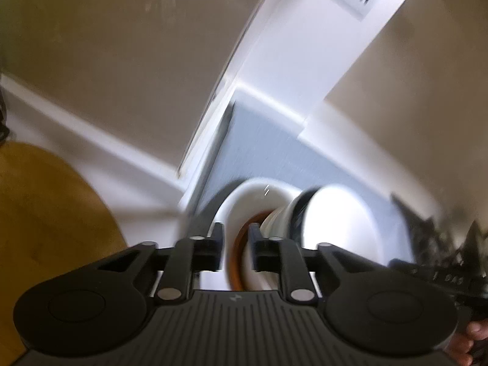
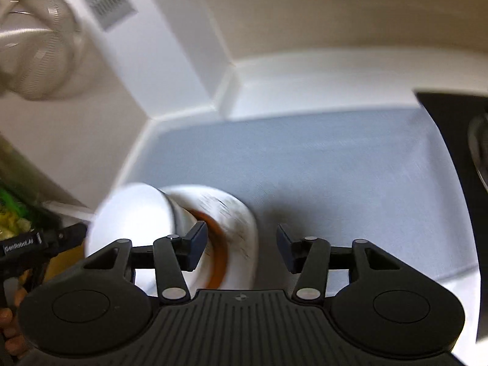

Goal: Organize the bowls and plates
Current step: 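Lower the bowl stack onto the orange plate with the left gripper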

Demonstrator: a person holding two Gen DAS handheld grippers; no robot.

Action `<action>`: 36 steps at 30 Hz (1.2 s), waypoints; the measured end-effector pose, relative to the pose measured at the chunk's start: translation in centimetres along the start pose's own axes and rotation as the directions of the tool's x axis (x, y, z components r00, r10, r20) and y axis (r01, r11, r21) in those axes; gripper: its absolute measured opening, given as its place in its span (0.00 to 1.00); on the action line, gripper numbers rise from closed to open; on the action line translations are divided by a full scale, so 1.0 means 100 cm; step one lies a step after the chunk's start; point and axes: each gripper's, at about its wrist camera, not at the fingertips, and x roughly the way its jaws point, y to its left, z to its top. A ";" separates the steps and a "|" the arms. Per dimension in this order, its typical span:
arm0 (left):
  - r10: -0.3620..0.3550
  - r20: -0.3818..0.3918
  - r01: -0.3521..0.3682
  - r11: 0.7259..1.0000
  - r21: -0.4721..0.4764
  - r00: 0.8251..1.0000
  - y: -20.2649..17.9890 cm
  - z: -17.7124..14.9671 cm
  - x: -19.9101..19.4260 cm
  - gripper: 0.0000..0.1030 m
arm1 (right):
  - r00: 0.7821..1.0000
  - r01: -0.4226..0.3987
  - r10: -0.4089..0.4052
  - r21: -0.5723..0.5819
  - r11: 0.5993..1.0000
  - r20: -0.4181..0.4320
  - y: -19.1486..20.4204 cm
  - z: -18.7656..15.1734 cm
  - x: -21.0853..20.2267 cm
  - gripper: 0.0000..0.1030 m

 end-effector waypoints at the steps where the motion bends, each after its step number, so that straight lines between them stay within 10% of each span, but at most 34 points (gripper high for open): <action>1: 0.008 -0.008 -0.008 1.000 0.017 1.000 0.000 -0.001 0.003 0.10 | 1.000 0.008 -0.007 0.014 1.000 -0.011 -0.003 -0.002 0.002 0.31; 36: -0.014 -0.061 0.011 0.998 -0.056 0.998 0.027 0.002 0.022 0.09 | 0.983 -0.039 0.059 0.115 0.993 -0.173 -0.013 -0.029 0.058 0.33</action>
